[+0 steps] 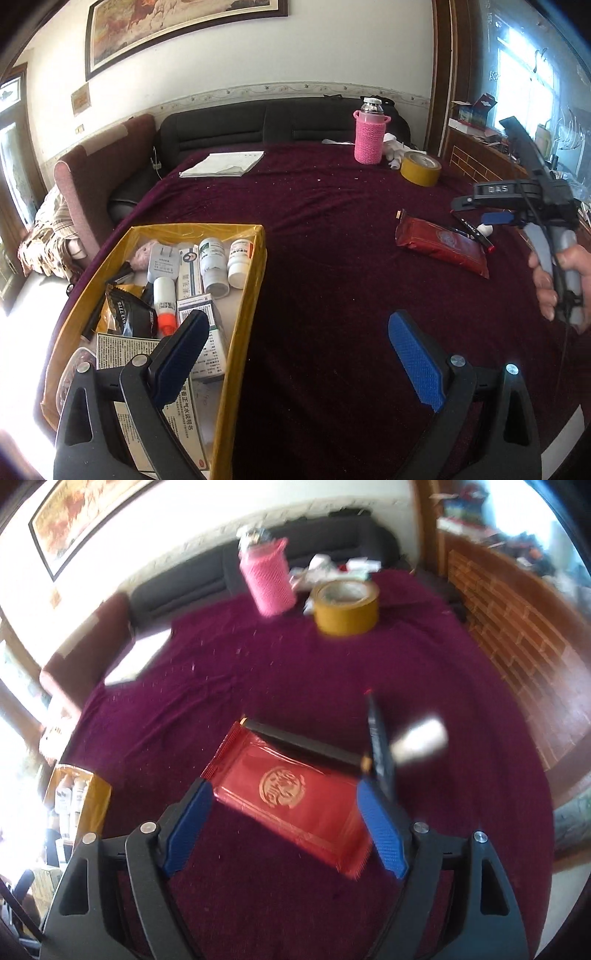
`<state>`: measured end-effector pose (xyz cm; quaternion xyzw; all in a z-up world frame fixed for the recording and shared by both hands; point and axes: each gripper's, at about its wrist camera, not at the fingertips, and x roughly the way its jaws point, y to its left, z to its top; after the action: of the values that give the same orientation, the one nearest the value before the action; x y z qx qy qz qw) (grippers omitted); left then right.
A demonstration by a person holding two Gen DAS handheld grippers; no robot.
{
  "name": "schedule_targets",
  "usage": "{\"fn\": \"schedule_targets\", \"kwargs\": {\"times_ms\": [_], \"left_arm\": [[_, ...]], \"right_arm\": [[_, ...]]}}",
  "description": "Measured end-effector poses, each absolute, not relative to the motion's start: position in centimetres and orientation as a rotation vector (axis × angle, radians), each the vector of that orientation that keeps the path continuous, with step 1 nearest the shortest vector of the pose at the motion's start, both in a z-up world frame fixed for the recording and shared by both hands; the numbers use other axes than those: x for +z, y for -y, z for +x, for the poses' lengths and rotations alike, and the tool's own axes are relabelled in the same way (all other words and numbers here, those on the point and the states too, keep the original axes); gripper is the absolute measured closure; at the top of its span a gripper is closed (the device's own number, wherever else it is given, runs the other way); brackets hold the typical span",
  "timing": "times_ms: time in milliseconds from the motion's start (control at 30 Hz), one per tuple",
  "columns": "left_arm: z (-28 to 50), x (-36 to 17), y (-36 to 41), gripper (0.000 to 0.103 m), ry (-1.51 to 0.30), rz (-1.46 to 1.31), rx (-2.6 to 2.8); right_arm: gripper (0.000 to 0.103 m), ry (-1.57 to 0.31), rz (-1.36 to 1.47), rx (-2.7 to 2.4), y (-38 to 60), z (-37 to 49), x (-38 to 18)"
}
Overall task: Organize objects
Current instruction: 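Move the right gripper to the black marker beside the red snack packet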
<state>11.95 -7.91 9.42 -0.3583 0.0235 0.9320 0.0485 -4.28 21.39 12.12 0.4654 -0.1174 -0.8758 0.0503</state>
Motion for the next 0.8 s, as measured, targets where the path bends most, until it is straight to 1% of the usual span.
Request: {"fn": "schedule_targets", "kwargs": {"times_ms": [67, 167, 200, 267, 333, 433, 467, 633, 700, 800], "left_arm": [[12.1, 9.5, 8.5, 0.008, -0.055, -1.097, 2.837], [12.5, 9.7, 9.1, 0.008, -0.067, -1.093, 2.844], [12.5, 9.9, 9.4, 0.008, -0.068, -1.09, 2.845], [12.5, 10.0, 10.0, 0.008, -0.057, -1.077, 2.842], [12.2, 9.8, 10.2, 0.008, -0.041, -1.074, 2.834], [11.3, 9.1, 10.2, 0.008, 0.008, -1.104, 2.802], [11.1, 8.8, 10.1, 0.008, 0.031, -1.118, 2.786], [10.9, 7.9, 9.3, 0.008, 0.042, -1.152, 2.722], [11.1, 7.9, 9.2, 0.008, 0.046, -1.152, 2.715], [11.3, 8.1, 9.5, 0.008, 0.057, -1.151, 2.715]], "right_arm": [[0.023, 0.353, 1.485, -2.617, -20.9, -7.4, 10.9], [0.023, 0.511, 1.571, -2.521, -21.3, -10.3, 8.9], [0.023, 0.537, 1.634, -2.519, -21.4, -10.7, 8.1], [0.022, 0.601, 1.724, -2.475, -21.3, -10.3, 6.4], [0.021, 0.581, 1.74, -2.408, -20.4, -8.9, 6.0], [0.022, 0.643, 1.695, -2.132, -18.4, -5.9, 5.7], [0.022, 0.629, 1.673, -2.096, -17.9, -4.9, 6.1], [0.022, 0.366, 1.582, -2.509, -18.7, -3.1, 9.8], [0.022, 0.204, 1.561, -2.618, -18.3, -4.4, 10.5], [0.022, -0.062, 1.593, -2.638, -16.4, -6.8, 9.9]]}}
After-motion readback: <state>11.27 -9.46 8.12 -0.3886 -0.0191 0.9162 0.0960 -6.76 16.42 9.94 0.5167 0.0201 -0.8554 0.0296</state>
